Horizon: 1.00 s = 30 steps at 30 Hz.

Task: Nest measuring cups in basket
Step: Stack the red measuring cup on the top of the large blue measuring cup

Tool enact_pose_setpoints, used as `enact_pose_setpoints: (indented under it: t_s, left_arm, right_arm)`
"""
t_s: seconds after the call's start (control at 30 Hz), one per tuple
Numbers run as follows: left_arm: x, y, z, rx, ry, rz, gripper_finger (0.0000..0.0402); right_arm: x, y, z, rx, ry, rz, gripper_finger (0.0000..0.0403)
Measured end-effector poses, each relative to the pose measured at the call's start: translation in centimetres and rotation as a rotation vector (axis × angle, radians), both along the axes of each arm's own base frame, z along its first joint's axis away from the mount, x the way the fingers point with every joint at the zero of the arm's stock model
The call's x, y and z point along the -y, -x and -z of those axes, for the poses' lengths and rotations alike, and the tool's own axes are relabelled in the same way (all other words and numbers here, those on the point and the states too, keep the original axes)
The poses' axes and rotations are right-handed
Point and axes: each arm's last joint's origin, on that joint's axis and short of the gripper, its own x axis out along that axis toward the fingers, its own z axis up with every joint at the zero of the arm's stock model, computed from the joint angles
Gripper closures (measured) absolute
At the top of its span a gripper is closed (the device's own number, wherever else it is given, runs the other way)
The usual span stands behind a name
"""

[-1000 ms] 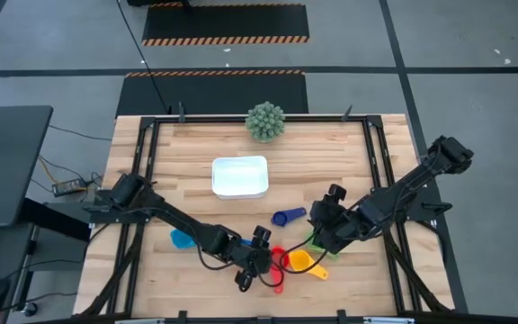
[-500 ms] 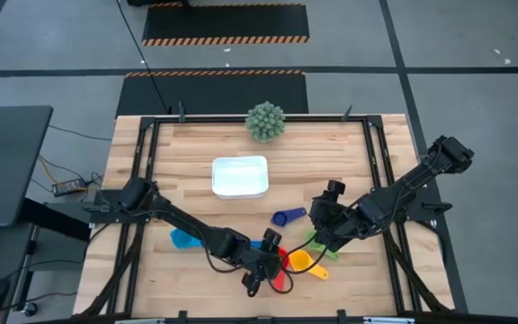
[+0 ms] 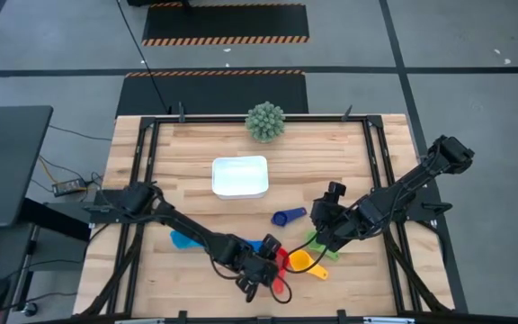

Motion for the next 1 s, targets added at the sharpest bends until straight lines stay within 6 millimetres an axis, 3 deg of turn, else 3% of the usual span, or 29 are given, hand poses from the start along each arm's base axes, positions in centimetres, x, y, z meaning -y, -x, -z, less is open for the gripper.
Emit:
enact_pose_setpoints:
  t_s: [0.3,0.7,1.0]
  left_arm:
    - [-0.57,-0.08,0.92,-0.042,-0.061,0.033,0.0206]
    - [-0.59,-0.1,0.91,-0.039,-0.097,0.081,0.0324]
    - [-0.44,-0.1,0.87,-0.032,-0.067,0.046,0.0386]
  right_arm:
    - [-0.39,-0.63,-0.22,0.051,-0.014,-0.045,0.0159]
    - [-0.42,-0.67,-0.23,0.054,-0.017,-0.047,0.0159]
    - [-0.44,-0.66,-0.21,0.043,-0.02,-0.061,0.0159]
